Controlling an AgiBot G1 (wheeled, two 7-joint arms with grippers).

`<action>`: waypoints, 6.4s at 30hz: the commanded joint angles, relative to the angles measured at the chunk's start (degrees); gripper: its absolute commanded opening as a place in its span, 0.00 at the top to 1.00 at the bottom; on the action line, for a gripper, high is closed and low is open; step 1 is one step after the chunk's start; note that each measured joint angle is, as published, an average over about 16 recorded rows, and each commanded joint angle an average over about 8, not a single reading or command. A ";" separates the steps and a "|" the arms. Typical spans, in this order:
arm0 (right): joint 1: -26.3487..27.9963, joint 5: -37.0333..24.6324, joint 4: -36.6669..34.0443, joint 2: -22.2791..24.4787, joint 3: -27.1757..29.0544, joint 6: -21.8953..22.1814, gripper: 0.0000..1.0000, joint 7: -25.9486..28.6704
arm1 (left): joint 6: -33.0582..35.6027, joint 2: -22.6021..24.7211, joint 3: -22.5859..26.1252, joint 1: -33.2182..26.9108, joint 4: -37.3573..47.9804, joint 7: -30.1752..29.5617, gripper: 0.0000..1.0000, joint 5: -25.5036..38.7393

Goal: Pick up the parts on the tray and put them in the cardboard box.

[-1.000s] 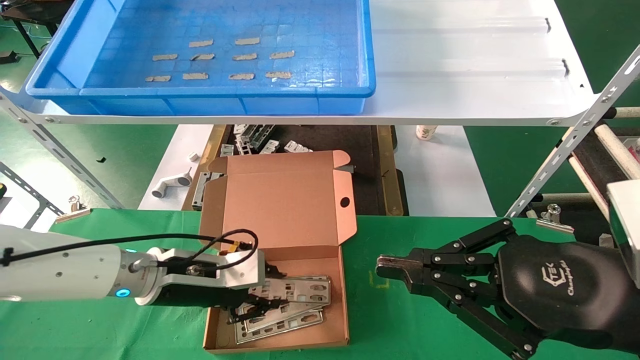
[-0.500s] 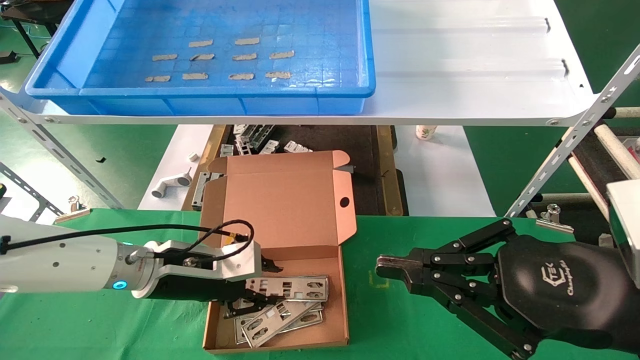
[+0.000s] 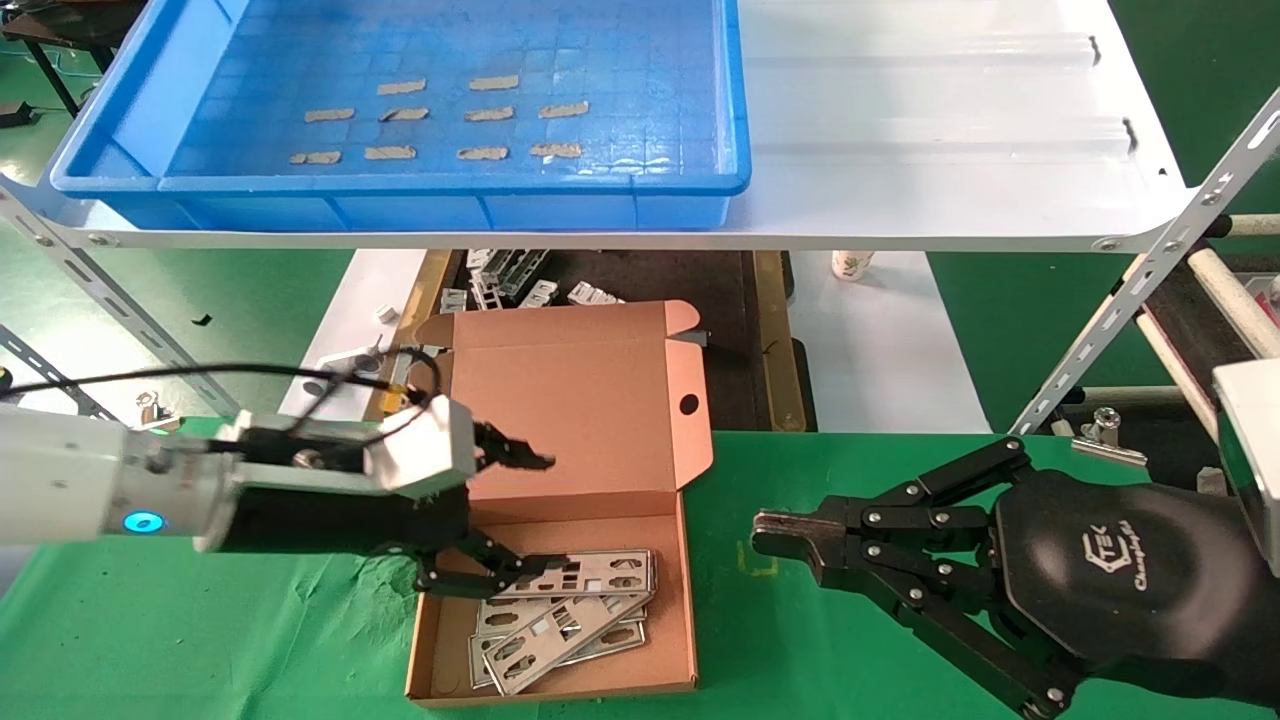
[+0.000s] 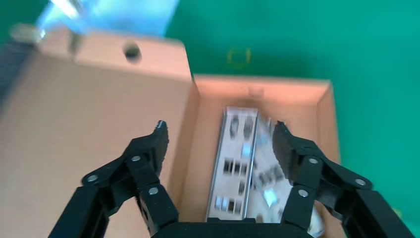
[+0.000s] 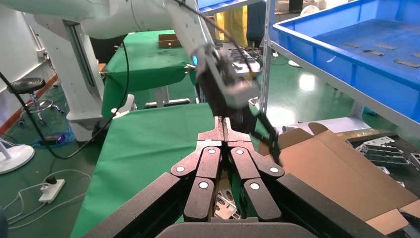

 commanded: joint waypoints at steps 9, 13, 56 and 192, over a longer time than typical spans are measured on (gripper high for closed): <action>0.00 0.00 0.00 0.00 -0.01 0.00 0.36 0.00 | 2.30 -2.75 -4.12 1.43 -2.04 0.64 0.00 -6.38; 0.00 0.01 0.00 0.00 -0.01 0.00 0.00 0.00 | 3.26 -3.26 -5.75 2.71 -2.41 0.59 0.00 -8.36; 0.01 0.03 0.00 0.01 -0.04 0.02 0.00 -0.02 | 13.57 -8.72 -23.15 16.40 -6.37 0.01 0.00 -29.56; 0.00 0.04 -0.02 0.02 -0.04 0.04 0.00 -0.03 | 15.31 -9.66 -26.13 18.75 -7.03 -0.09 0.00 -33.19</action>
